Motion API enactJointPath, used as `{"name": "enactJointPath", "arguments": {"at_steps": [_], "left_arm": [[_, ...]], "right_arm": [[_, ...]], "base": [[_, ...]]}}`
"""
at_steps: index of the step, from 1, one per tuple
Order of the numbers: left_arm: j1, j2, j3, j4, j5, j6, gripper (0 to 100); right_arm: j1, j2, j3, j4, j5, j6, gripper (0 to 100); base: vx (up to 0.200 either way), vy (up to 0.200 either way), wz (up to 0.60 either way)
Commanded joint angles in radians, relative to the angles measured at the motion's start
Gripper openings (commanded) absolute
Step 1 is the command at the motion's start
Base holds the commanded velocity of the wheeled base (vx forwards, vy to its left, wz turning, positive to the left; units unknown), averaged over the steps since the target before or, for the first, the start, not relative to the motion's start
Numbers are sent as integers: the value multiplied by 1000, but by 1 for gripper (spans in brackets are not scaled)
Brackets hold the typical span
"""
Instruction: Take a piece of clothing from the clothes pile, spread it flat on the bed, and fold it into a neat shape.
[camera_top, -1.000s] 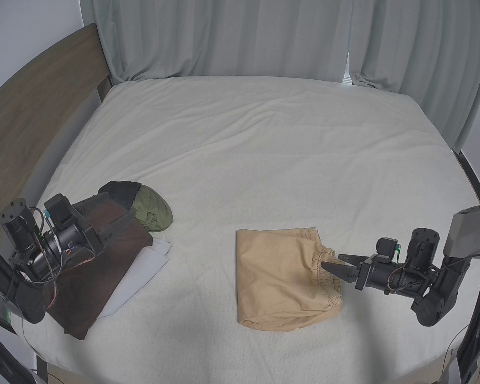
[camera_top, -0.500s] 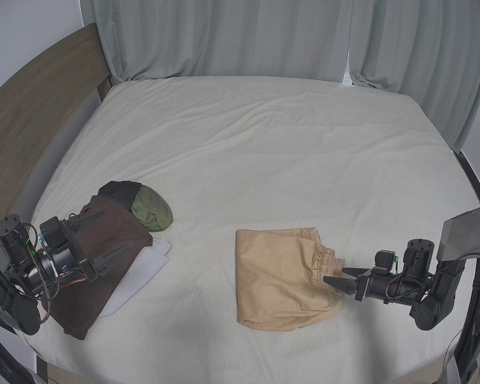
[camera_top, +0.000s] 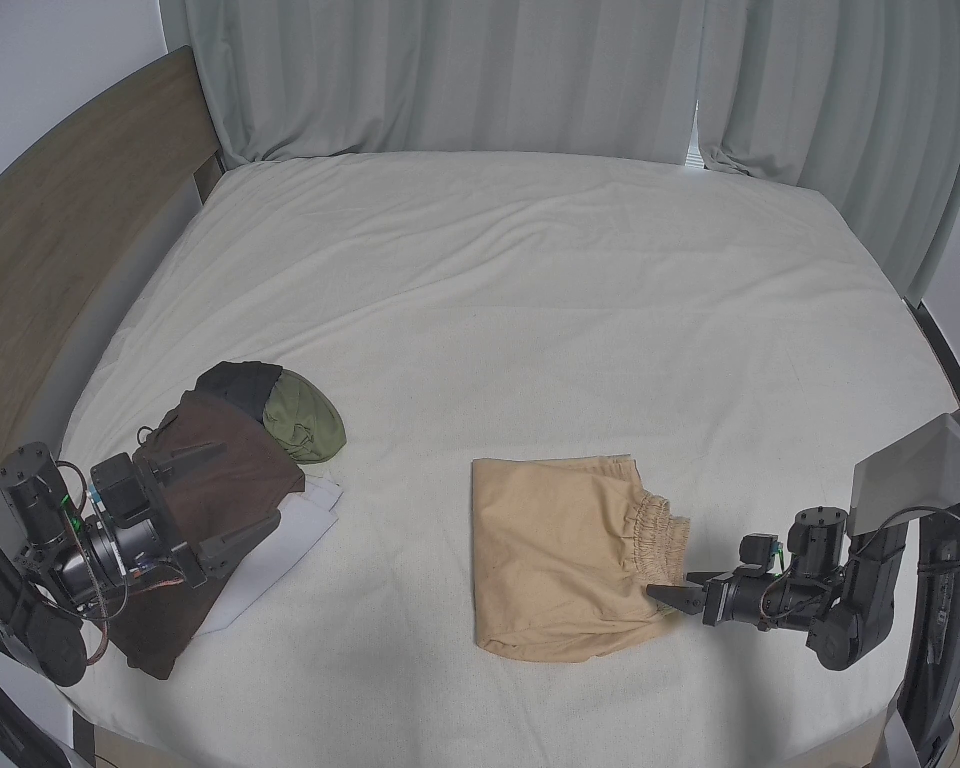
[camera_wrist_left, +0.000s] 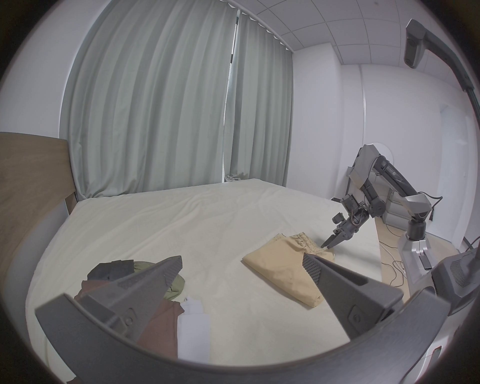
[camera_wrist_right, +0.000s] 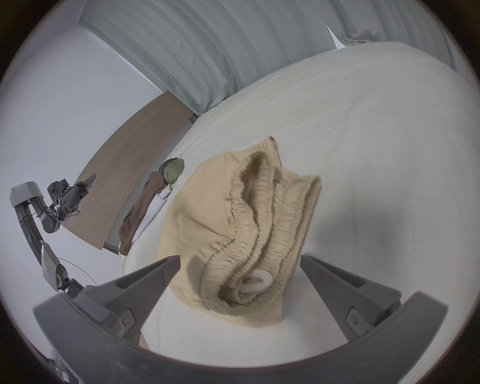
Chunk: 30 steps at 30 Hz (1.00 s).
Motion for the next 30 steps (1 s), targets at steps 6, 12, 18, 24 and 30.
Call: {"name": "enactJointPath", "arguments": {"at_steps": [6,12,18,24,30], "left_arm": [[-12,-1,7,1,2,-1,100],[-21,-2,16,1,2,-1,100],[-21,-4,18,-1,2,-1,100],[-24,-33,26,1,0,-1,100],[-32,-31,27,1,-3,-1,100]], "right_arm": [[-1,89,-14,0,1,10,100],[11,112,-32,0,4,49,100],[54,117,-37,0,2,113,100],[114,118,-67,-2,2,191,100],[114,120,-75,-2,-1,193,100]], "base": [[0,0,0],[0,0,0],[0,0,0],[0,0,0],[0,0,0]]}}
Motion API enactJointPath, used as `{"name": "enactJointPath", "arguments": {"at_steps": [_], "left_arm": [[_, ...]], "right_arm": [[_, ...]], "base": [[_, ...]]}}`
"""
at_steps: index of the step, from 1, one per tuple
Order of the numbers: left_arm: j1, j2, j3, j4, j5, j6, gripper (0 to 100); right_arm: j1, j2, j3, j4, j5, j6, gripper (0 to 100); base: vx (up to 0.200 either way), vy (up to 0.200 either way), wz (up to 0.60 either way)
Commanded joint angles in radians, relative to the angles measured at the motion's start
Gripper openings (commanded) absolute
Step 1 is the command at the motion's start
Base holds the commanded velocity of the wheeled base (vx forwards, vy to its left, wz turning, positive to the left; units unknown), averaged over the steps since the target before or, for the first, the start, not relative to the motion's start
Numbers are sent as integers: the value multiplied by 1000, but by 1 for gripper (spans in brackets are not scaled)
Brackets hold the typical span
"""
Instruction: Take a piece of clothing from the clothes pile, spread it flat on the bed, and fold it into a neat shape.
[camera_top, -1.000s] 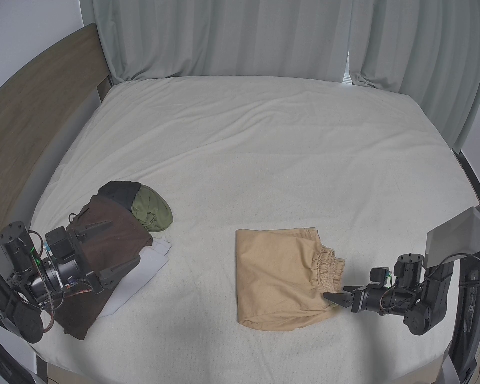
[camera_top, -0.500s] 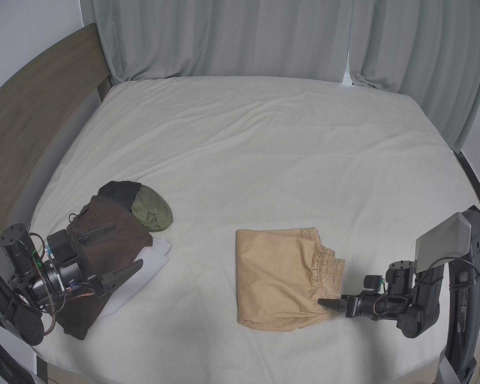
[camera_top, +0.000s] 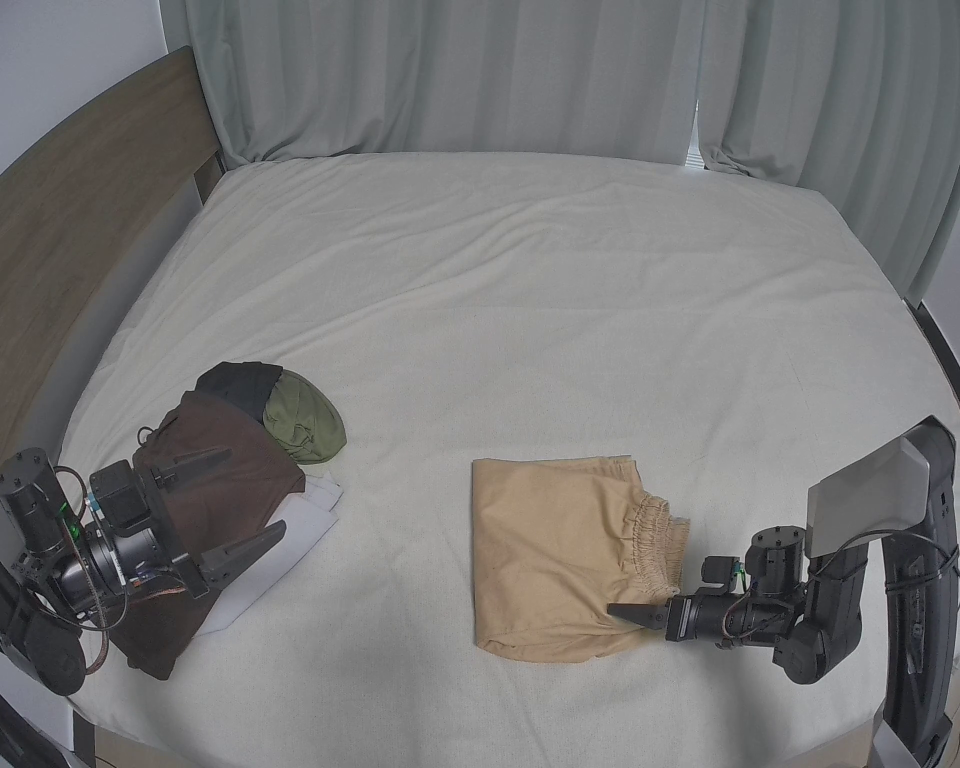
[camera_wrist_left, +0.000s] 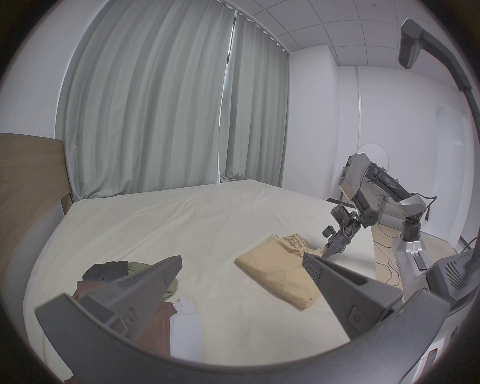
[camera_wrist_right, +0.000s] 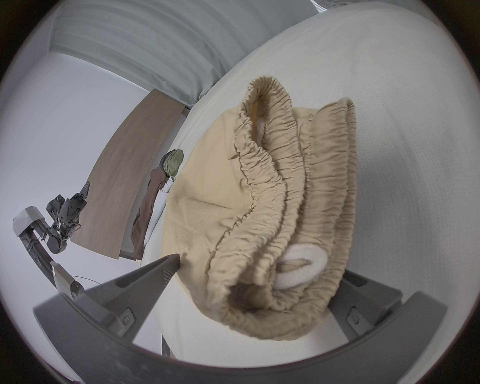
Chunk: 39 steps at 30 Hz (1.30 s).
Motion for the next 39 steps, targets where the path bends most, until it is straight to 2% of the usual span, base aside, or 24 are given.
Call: {"name": "enactJointPath", "arguments": {"at_steps": [1,3,4,22,30,39], "left_arm": [[-9,-3,1,0,2,0,100],[-15,-3,1,0,3,0,100],[-15,-3,3,0,3,0,100],[-15,-3,10,3,2,0,100],[-12,-2,29,3,3,2,100],[-20,-6,35,1,-4,3,100]], "right_arm": [[3,2,-3,-1,0,0,100],[3,4,-3,-1,0,0,100],[3,4,-3,-1,0,0,0],[18,-2,-3,-3,0,0,0],[60,-104,17,-3,0,2,0],[70,-213,-3,-3,3,3,0]], "base": [[0,0,0],[0,0,0],[0,0,0],[0,0,0],[0,0,0],[0,0,0]]}}
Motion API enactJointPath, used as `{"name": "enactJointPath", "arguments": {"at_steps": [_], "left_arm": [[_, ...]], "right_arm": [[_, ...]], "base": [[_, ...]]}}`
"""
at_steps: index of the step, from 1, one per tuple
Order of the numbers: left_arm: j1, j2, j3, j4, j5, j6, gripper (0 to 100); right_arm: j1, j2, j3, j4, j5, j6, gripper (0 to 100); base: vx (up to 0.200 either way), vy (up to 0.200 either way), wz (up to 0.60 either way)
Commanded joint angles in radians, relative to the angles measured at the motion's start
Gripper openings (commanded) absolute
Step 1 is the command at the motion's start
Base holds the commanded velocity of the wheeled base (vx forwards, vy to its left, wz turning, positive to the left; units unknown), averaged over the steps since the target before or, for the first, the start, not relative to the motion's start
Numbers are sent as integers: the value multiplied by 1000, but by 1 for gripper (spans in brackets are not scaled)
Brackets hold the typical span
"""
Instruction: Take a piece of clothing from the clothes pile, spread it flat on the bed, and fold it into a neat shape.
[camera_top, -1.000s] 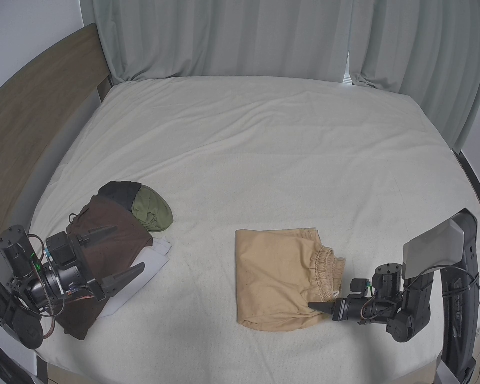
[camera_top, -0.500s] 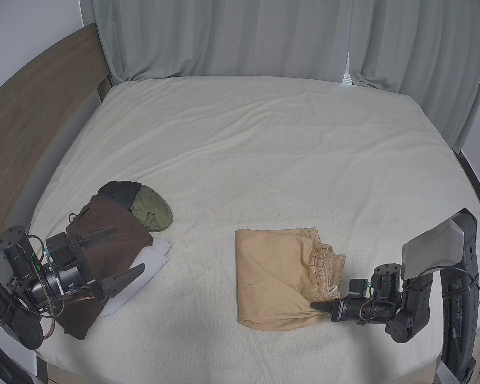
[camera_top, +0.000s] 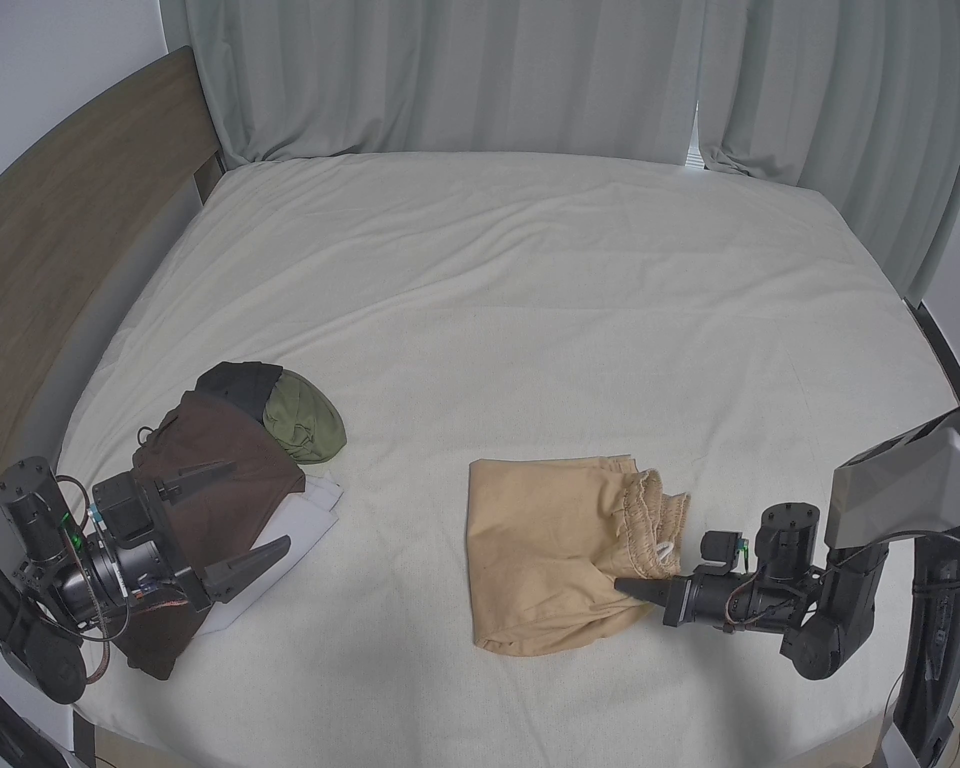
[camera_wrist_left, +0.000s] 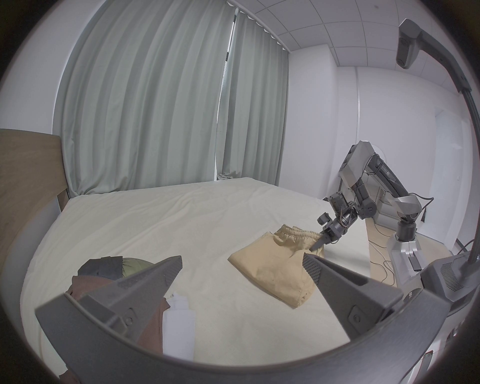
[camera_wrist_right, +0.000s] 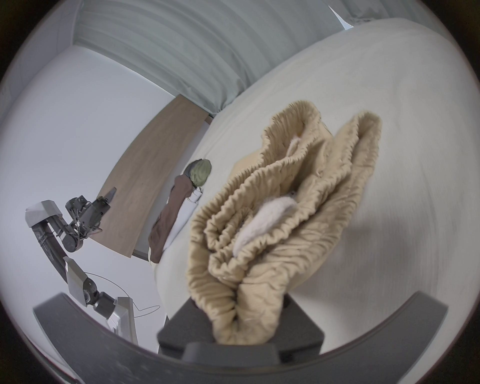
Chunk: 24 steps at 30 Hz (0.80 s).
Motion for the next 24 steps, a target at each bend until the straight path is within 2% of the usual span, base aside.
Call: {"name": "enactJointPath", "arguments": {"at_steps": [1,8,13,16,18,24], "left_arm": [[-5,0,4,-1,-1,0,100],[-14,1,17,-1,3,0,100],[-28,0,23,-1,6,0,100],[-28,0,24,1,6,0,100],[-29,1,26,1,6,0,100],[-29,0,31,1,6,0,100]], "right_arm": [[8,-63,-12,-1,1,1,0],[28,-123,-66,2,6,-1,0],[52,-167,-126,2,70,-2,0],[52,-177,-174,3,86,-1,0],[52,-178,-193,3,93,10,0],[55,-201,-284,3,106,116,0]], "base": [[0,0,0],[0,0,0],[0,0,0],[0,0,0],[0,0,0],[0,0,0]]}}
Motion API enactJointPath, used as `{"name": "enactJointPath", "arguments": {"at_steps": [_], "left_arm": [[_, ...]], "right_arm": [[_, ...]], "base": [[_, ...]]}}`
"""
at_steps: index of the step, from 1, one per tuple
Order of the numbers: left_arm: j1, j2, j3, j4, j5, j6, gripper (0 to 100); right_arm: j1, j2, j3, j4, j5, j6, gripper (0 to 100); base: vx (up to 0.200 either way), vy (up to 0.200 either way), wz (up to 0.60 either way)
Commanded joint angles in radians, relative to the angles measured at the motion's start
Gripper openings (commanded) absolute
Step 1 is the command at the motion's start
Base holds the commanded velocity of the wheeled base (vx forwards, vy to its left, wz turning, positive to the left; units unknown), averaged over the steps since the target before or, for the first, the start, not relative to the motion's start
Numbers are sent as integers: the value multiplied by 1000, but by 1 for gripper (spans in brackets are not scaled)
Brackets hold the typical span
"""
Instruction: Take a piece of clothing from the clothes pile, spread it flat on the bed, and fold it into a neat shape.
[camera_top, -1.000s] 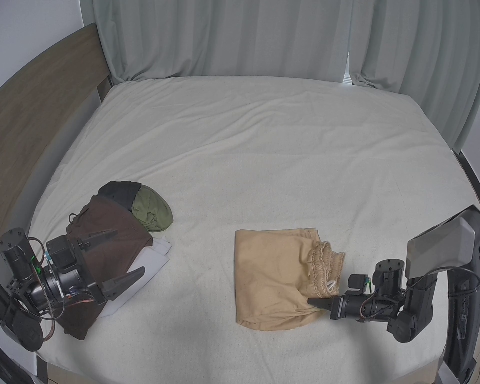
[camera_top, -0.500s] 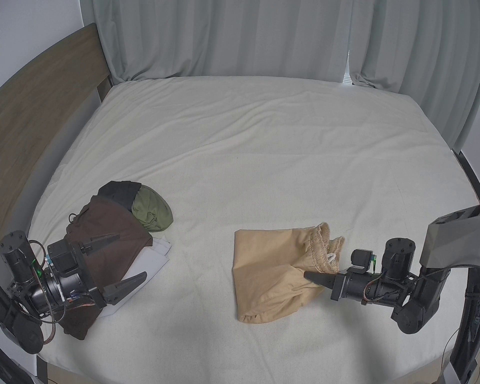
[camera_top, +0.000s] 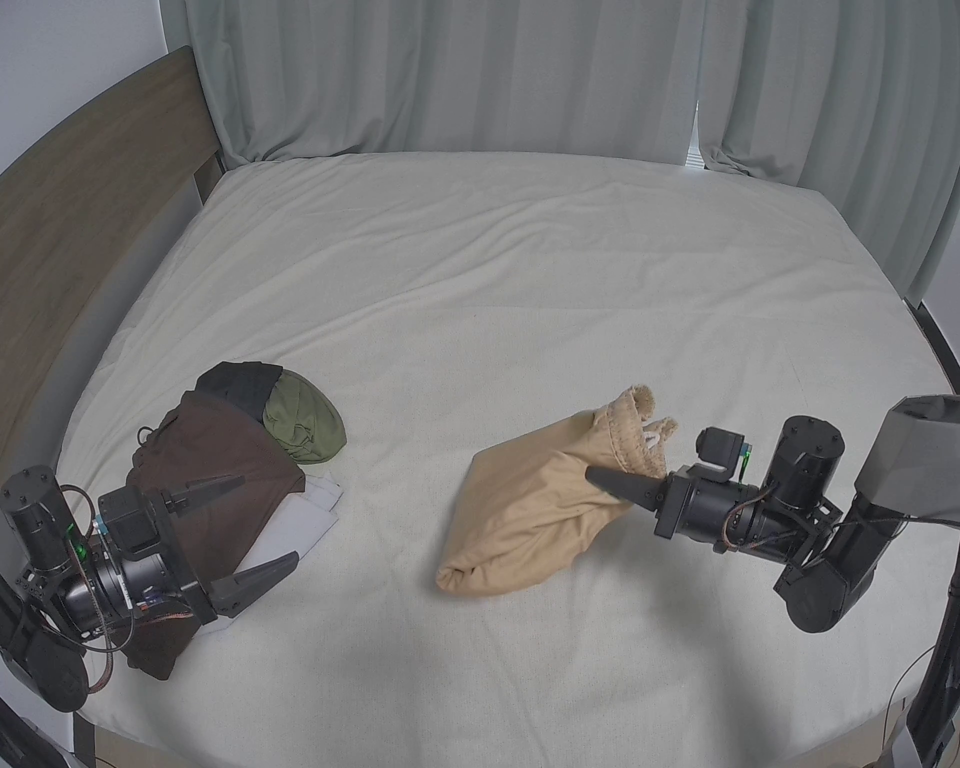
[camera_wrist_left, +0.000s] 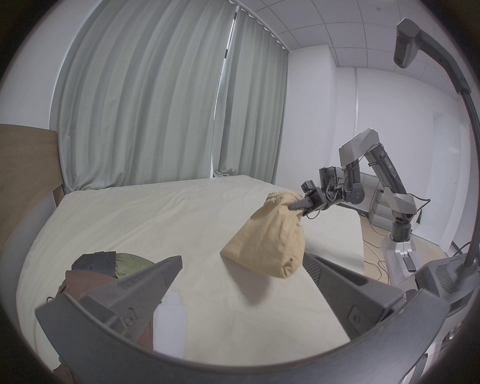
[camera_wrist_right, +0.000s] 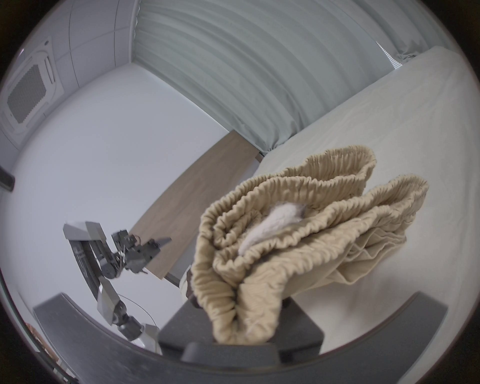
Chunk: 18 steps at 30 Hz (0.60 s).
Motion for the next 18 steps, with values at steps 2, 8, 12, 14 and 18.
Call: {"name": "enactJointPath", "arguments": {"at_steps": [2,8,12,14,18], "left_arm": [[-1,3,3,1,0,0,100],[-1,3,3,-1,0,0,100],[-4,1,8,1,0,0,100],[-10,0,15,-1,0,0,100],[-15,0,18,-1,2,-1,100]], "right_arm": [[6,-36,-75,-1,20,50,0],[6,-38,-151,-1,41,113,0],[5,-28,-232,-1,54,162,0],[2,-15,-284,1,66,177,0],[-4,35,-381,7,70,207,0]], "base": [[0,0,0],[0,0,0],[0,0,0],[0,0,0],[0,0,0]]}}
